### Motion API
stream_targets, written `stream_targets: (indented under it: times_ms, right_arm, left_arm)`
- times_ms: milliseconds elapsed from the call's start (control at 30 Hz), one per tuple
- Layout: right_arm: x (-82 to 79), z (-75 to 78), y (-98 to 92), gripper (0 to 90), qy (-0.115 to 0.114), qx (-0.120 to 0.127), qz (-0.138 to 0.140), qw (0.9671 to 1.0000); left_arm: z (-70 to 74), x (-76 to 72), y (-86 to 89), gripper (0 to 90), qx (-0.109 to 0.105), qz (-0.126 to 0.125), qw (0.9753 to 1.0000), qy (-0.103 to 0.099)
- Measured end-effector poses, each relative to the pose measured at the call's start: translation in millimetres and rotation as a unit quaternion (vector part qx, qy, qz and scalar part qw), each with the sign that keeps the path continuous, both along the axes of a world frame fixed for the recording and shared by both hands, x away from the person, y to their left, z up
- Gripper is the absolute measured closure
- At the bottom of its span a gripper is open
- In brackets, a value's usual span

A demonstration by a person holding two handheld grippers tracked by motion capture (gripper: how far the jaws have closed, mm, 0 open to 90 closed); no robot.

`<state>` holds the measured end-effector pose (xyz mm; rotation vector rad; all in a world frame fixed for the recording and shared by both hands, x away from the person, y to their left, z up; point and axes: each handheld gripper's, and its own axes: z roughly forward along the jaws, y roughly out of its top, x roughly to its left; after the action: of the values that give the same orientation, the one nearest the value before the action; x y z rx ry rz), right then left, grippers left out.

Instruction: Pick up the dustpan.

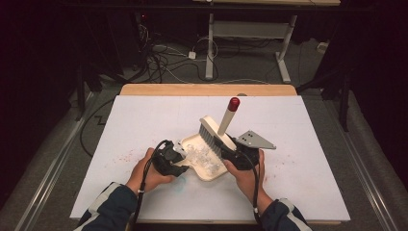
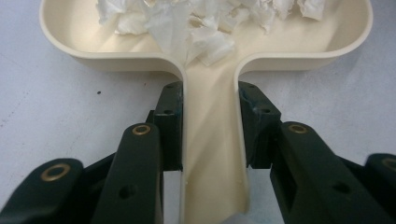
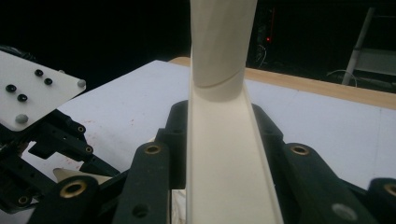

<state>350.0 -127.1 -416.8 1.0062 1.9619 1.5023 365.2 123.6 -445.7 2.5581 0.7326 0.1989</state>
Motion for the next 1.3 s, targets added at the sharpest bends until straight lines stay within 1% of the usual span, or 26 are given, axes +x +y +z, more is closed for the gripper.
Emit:
stream_targets:
  times_ms: [33,67,133,300,400,467,500,633,667,733,800,900,1033,1133,1167,1233,1300]
  right_arm:
    - [0.3,1.2,-1.6,67.3,-0.003,-0.002,-0.001,1.0000]
    - [0.1,2.1,-2.9,67.3,0.000,-0.002,-0.005,1.0000]
    - [1.0,3.2,-6.9,67.3,0.000,-0.007,-0.004,1.0000]
    - [-2.3,6.1,-19.8,67.3,0.004,-0.026,-0.008,0.9996]
    - [-7.3,6.2,-28.8,67.3,0.017,-0.041,-0.004,0.9990]
    - [-10.5,6.3,-35.6,67.3,0.020,-0.057,-0.001,0.9982]
    - [-12.6,6.3,-39.2,67.3,0.028,-0.063,0.001,0.9976]
    - [-21.6,2.0,-53.6,67.3,0.046,-0.083,0.003,0.9955]
    - [-23.8,0.5,-56.0,67.3,0.055,-0.087,0.004,0.9947]
    - [-26.6,-1.2,-60.7,67.3,0.057,-0.097,0.001,0.9937]
    - [-28.5,-1.8,-64.1,67.3,0.060,-0.102,-0.001,0.9930]
    - [-30.1,-4.7,-65.4,67.3,0.069,-0.111,-0.007,0.9913]
    - [-32.9,-12.1,-60.9,67.3,0.086,-0.133,0.000,0.9874]
    - [-35.4,-12.7,-55.4,67.3,0.088,-0.131,0.015,0.9873]
    - [-36.1,-12.7,-52.9,67.3,0.087,-0.129,0.023,0.9876]
    - [-37.8,-13.8,-46.7,67.3,0.091,-0.128,0.039,0.9869]
    - [-39.2,-14.5,-41.2,67.3,0.086,-0.124,0.052,0.9871]
  left_arm:
    - [-0.4,0.0,0.0,63.2,0.000,0.000,1.0000,0.000]
    - [-0.6,0.0,0.1,63.2,0.000,0.001,1.0000,0.000]
    - [-1.1,0.1,0.5,63.2,0.001,0.001,1.0000,0.000]
    - [-1.8,0.4,1.9,63.2,0.000,0.004,1.0000,0.002]
    - [-2.6,0.3,2.0,63.2,0.001,0.005,1.0000,0.002]
    - [-2.8,-0.1,1.9,63.2,0.004,0.004,1.0000,0.001]
    - [-2.7,-0.1,2.1,63.2,0.005,0.004,1.0000,0.001]
    - [-1.1,-0.6,4.2,63.2,0.003,0.004,1.0000,-0.001]
    - [-0.3,-1.0,4.9,63.2,0.005,0.004,1.0000,-0.001]
    - [0.9,-2.0,7.1,63.2,0.005,0.004,1.0000,0.000]
    - [1.5,-3.2,9.1,63.2,0.009,0.001,1.0000,0.002]
    - [3.1,-5.4,12.7,63.2,0.009,0.000,0.9999,0.006]
    - [3.4,-8.0,13.6,63.3,0.015,-0.002,0.9999,0.007]
    - [4.0,-8.8,13.2,63.3,0.016,-0.001,0.9999,0.005]
    - [4.0,-9.1,12.9,63.2,0.017,-0.001,0.9998,0.005]
    - [4.0,-9.6,12.6,63.3,0.019,0.000,0.9998,0.004]
    - [3.9,-9.8,12.1,63.2,0.021,-0.001,0.9998,0.003]
